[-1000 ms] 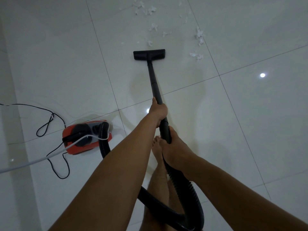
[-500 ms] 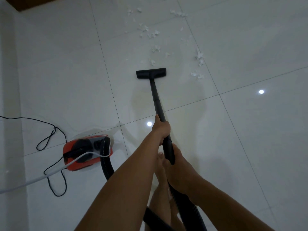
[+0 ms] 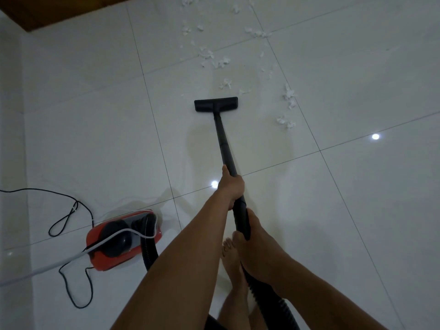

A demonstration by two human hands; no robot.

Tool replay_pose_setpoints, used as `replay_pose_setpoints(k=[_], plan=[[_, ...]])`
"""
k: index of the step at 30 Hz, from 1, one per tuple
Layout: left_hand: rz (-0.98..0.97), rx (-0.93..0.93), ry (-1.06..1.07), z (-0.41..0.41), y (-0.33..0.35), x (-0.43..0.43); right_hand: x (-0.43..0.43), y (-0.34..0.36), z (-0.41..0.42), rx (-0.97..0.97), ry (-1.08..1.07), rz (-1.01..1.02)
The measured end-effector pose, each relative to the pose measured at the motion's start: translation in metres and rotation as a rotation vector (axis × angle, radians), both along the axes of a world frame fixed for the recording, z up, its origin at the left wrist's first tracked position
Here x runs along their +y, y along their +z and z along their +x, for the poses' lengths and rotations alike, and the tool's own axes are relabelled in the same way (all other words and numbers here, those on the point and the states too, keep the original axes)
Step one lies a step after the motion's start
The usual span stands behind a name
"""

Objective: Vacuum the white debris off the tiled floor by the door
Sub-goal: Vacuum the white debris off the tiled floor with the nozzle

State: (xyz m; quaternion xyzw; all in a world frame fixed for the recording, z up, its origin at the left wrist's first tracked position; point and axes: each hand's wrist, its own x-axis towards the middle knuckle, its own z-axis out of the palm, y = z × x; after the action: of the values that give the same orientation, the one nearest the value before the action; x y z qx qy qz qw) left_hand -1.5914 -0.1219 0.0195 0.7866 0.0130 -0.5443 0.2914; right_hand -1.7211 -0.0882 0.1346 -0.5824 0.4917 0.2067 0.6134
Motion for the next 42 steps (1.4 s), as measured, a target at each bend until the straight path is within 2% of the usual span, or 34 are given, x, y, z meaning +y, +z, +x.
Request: replay_pose_setpoints(k=[7,22,30,42], plan=[[0.014,0.012,-0.021,-0.005,0.011,0.004,0.003,0.009,-0.003,-0.007,0.004,-0.004],[0.019,0.04,-0.048,-0.084,0.028,0.045,0.048,0.026,-0.08,-0.007,-0.003,-0.019],[0.018,0.045,-0.067,-0.071,0.023,0.016,0.023,0.01,-0.071,-0.034,-0.022,-0.042],[-0.007,0.022,-0.078,-0.008,-0.001,-0.07,-0.061,-0.01,-0.007,-0.008,-0.028,-0.019]])
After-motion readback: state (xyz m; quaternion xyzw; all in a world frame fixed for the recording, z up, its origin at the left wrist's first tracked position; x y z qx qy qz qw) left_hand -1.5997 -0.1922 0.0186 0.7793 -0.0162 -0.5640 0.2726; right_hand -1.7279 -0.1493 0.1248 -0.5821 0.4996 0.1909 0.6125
